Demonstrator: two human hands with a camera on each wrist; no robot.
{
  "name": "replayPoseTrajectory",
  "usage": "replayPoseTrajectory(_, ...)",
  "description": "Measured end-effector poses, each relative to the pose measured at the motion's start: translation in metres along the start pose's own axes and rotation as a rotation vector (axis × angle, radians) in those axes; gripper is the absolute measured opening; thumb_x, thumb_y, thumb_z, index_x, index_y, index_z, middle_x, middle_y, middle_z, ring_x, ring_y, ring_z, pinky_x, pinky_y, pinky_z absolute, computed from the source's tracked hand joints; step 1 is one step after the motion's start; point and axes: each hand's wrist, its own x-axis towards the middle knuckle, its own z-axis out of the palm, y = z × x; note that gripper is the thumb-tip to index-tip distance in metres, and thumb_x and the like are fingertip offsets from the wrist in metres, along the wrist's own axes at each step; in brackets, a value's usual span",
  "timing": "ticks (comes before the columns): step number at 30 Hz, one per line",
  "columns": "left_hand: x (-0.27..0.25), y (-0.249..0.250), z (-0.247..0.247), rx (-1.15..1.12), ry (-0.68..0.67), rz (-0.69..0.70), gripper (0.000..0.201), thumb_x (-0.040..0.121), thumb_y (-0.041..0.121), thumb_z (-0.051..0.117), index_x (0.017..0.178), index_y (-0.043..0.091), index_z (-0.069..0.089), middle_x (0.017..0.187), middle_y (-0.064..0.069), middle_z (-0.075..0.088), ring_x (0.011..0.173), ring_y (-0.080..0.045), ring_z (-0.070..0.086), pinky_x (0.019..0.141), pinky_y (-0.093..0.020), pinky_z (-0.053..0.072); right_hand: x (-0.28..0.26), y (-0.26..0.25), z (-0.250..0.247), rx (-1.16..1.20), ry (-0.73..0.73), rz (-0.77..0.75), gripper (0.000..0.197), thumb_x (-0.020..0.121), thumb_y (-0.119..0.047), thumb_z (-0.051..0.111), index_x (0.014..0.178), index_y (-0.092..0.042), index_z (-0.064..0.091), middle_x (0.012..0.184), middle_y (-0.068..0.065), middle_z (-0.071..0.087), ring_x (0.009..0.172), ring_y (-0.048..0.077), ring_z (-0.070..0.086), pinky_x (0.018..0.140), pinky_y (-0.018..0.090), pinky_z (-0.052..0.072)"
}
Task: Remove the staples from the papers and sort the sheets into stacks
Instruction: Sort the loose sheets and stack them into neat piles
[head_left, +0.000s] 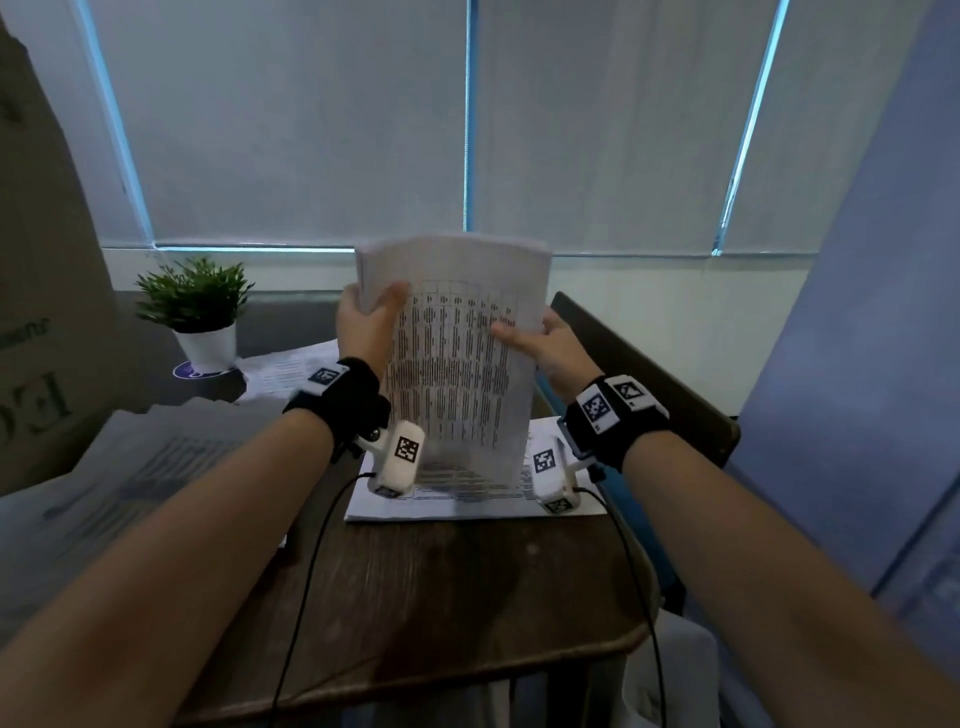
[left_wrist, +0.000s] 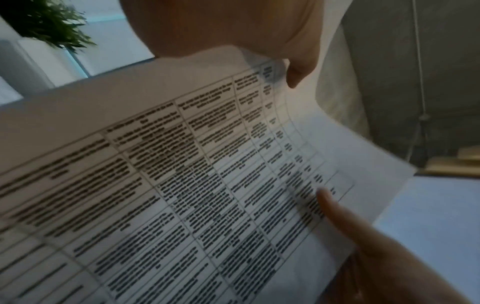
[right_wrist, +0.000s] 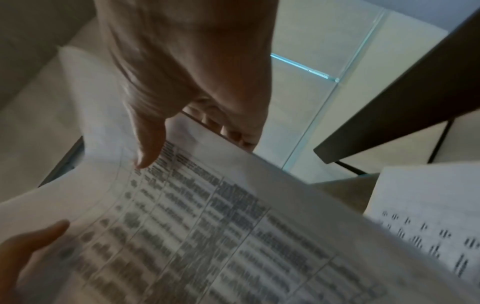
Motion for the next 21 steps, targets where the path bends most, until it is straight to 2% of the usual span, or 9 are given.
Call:
replayPoseTrajectory(4, 0.002, 0.011, 0.014, 0.033, 0.055, 0.099, 0.02, 0.086, 0.019, 0.057, 0.105, 0.014, 0.054, 0.085, 0.003, 0.058, 0.082, -0.018, 0.056, 0.065, -0.024, 0.048, 0.009, -0.013, 0.021, -0.061, 0.122, -0.087, 0.029, 0.084, -0.021, 0.076, 0.108, -0.008, 0.068, 0.104, 0.013, 0.073, 0.101, 0.031, 0.069, 0.096, 0.05, 0.053)
replayPoseTrajectory(6, 0.006, 0.025, 0.014, -0.021, 0.088, 0.154, 0.015, 0.088, 0.017, 0.056, 0.102, 0.017, 0.052, 0.085, 0.003, 0.057, 0.078, -0.014, 0.056, 0.065, -0.023, 0.051, 0.018, -0.028, 0.025, -0.057, 0.208, -0.148, 0.017, 0.084, -0.021, 0.076, 0.096, -0.013, 0.069, 0.097, 0.012, 0.074, 0.096, 0.03, 0.07, 0.094, 0.048, 0.055)
replayPoseTrajectory(8, 0.014, 0.024, 0.008, -0.056, 0.081, 0.157, 0.015, 0.089, 0.015, 0.054, 0.103, 0.018, 0.05, 0.088, 0.002, 0.058, 0.08, -0.014, 0.057, 0.069, -0.026, 0.052, 0.02, -0.036, 0.02, -0.037, 0.165, -0.181, 0.018, 0.083, -0.022, 0.077, 0.097, -0.014, 0.069, 0.099, 0.012, 0.074, 0.095, 0.029, 0.071, 0.09, 0.043, 0.057)
replayPoseTrajectory(10, 0.015, 0.003, -0.002, -0.002, 0.032, 0.06, 0.018, 0.088, 0.011, 0.05, 0.106, 0.008, 0.054, 0.085, 0.0, 0.058, 0.081, -0.018, 0.057, 0.07, -0.03, 0.051, 0.017, -0.02, 0.012, -0.068, 0.108, -0.087, 0.027, 0.081, -0.019, 0.078, 0.106, -0.012, 0.068, 0.104, 0.01, 0.074, 0.098, 0.026, 0.071, 0.089, 0.037, 0.057)
replayPoseTrajectory(12, 0.008, -0.025, -0.008, 0.105, -0.059, -0.081, 0.022, 0.086, 0.013, 0.047, 0.102, 0.003, 0.059, 0.086, -0.006, 0.06, 0.086, -0.023, 0.057, 0.075, -0.035, 0.05, 0.012, 0.012, 0.006, -0.146, 0.093, 0.057, 0.039, 0.082, -0.021, 0.077, 0.117, -0.008, 0.066, 0.111, 0.011, 0.072, 0.105, 0.028, 0.068, 0.095, 0.041, 0.054)
replayPoseTrajectory(15, -0.006, -0.052, -0.011, 0.315, -0.05, -0.192, 0.011, 0.084, 0.019, 0.055, 0.086, 0.009, 0.056, 0.079, -0.007, 0.06, 0.079, -0.021, 0.051, 0.062, -0.03, 0.044, 0.009, 0.037, 0.006, -0.134, 0.285, 0.048, 0.033, 0.089, -0.019, 0.071, 0.117, -0.002, 0.065, 0.109, 0.015, 0.07, 0.104, 0.033, 0.066, 0.095, 0.051, 0.053)
replayPoseTrajectory(16, -0.008, -0.058, -0.011, 0.36, 0.009, -0.23, 0.022, 0.078, 0.027, 0.061, 0.087, 0.008, 0.053, 0.081, -0.01, 0.061, 0.077, -0.018, 0.047, 0.058, -0.032, 0.042, 0.011, 0.036, 0.006, -0.089, 0.359, 0.031, 0.029, 0.09, -0.015, 0.069, 0.115, -0.001, 0.065, 0.107, 0.015, 0.07, 0.102, 0.033, 0.067, 0.094, 0.05, 0.053)
replayPoseTrajectory(19, -0.017, -0.072, -0.016, 0.22, 0.148, -0.546, 0.084, 0.061, 0.045, 0.074, 0.126, 0.003, 0.039, 0.116, -0.01, 0.055, 0.094, -0.02, 0.054, 0.078, -0.037, 0.049, 0.014, 0.032, 0.002, 0.12, 0.543, 0.071, 0.036, 0.088, -0.013, 0.071, 0.12, -0.001, 0.062, 0.11, 0.013, 0.068, 0.103, 0.033, 0.064, 0.096, 0.052, 0.051)
replayPoseTrajectory(21, -0.02, -0.084, -0.016, -0.075, 0.026, -0.659, 0.074, 0.073, 0.043, 0.072, 0.131, 0.005, 0.045, 0.117, -0.006, 0.061, 0.1, -0.025, 0.06, 0.079, -0.036, 0.049, 0.016, 0.034, -0.003, 0.252, 0.549, 0.19, 0.064, 0.083, -0.024, 0.077, 0.138, -0.004, 0.05, 0.127, 0.012, 0.062, 0.115, 0.034, 0.059, 0.101, 0.055, 0.047)
